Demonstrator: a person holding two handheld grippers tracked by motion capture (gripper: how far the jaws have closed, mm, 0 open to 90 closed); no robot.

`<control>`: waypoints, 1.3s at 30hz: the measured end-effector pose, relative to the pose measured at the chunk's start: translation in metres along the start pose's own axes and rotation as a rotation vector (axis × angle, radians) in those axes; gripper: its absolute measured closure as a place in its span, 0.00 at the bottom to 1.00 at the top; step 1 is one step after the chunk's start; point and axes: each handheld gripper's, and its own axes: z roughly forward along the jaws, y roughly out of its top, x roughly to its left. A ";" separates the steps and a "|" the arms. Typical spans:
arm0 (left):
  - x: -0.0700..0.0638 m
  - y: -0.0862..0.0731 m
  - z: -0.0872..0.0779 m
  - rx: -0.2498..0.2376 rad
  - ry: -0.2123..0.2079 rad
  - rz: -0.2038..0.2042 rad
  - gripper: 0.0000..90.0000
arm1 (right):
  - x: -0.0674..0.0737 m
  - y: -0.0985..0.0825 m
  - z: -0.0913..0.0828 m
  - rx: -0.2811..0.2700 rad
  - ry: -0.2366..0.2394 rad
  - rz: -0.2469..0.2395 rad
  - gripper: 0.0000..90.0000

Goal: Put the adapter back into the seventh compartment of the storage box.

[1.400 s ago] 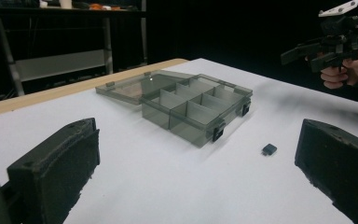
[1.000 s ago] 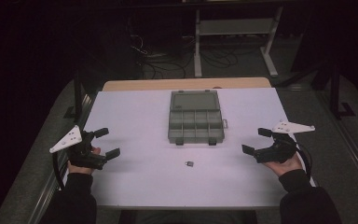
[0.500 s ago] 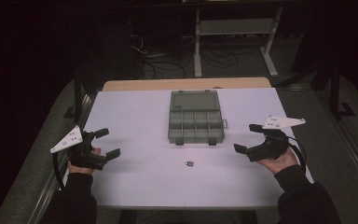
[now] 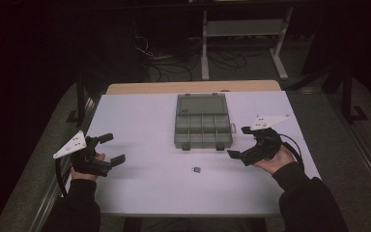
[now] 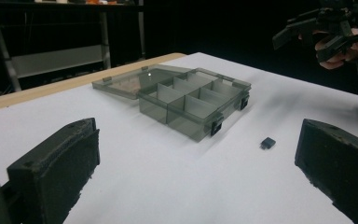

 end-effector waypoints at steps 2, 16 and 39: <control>-0.001 0.000 0.000 -0.001 -0.003 0.003 0.00 | 0.002 0.002 0.009 0.020 0.017 -0.012 0.00; 0.000 0.000 0.000 0.005 -0.003 0.000 0.00 | 0.013 0.015 0.037 0.095 0.075 -0.056 0.00; 0.001 -0.001 0.003 0.021 -0.019 -0.013 0.00 | 0.025 0.023 0.065 0.205 0.132 -0.118 0.00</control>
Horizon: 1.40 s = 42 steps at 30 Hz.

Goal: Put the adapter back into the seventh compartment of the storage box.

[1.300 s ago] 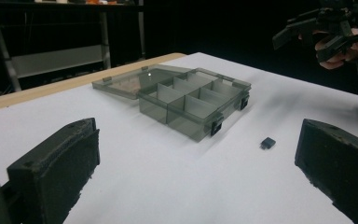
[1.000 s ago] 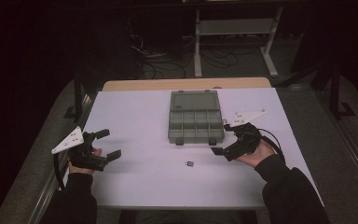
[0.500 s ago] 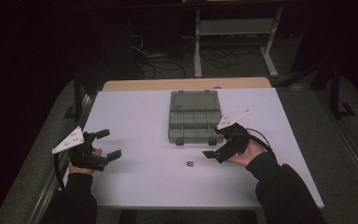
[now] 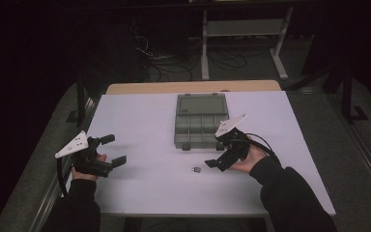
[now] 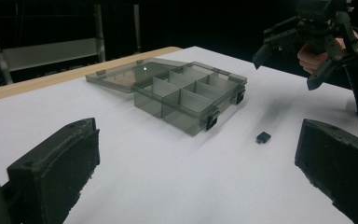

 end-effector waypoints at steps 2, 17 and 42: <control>0.000 0.000 0.000 0.000 0.000 -0.001 0.00 | 0.001 0.001 0.004 0.012 0.005 -0.006 0.00; -0.001 0.000 0.000 -0.006 -0.001 0.010 0.00 | 0.009 0.011 0.030 0.102 0.051 -0.050 0.00; -0.001 0.001 0.001 -0.001 -0.012 0.009 0.00 | 0.015 0.012 0.059 0.206 0.084 -0.094 0.00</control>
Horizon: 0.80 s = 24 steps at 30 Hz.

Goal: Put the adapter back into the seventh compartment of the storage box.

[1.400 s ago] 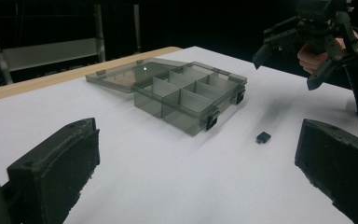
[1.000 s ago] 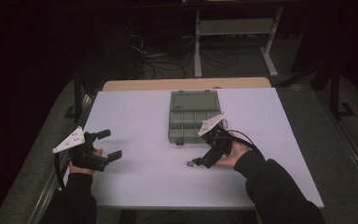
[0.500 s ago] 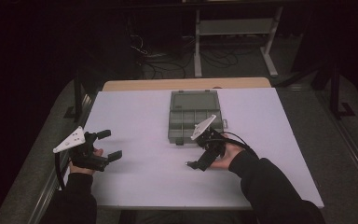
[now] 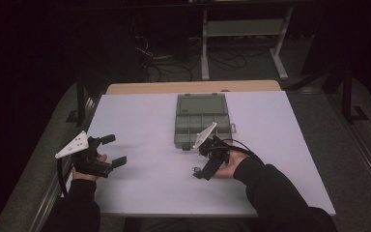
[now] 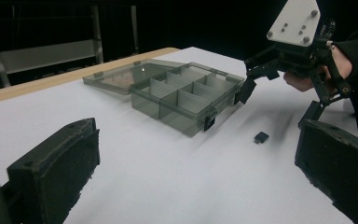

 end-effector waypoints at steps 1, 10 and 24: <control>0.000 0.000 0.000 0.000 0.000 0.000 0.00 | 0.000 0.000 0.001 0.003 0.003 -0.001 0.00; 0.000 0.000 0.000 -0.001 -0.001 0.001 0.00 | 0.001 0.003 0.006 0.033 0.041 -0.012 0.14; -0.001 0.001 0.000 0.000 0.000 0.005 0.00 | 0.006 0.005 0.011 0.094 0.023 -0.056 0.46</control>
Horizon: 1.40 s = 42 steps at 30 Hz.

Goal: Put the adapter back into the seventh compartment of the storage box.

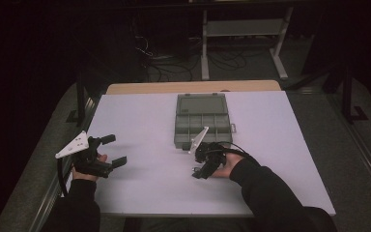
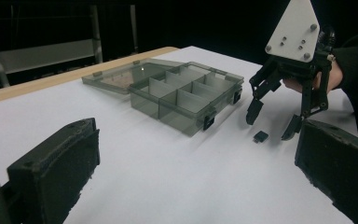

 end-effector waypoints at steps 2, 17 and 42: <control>0.000 0.000 0.000 -0.001 0.000 -0.001 0.00 | 0.000 0.000 0.000 0.000 0.001 -0.003 0.50; 0.000 0.000 0.000 -0.002 0.005 0.000 0.00 | -0.002 0.000 0.006 0.008 -0.022 -0.008 0.73; 0.000 0.000 0.000 -0.002 0.003 -0.002 0.00 | -0.005 -0.001 0.002 -0.005 -0.014 0.003 0.83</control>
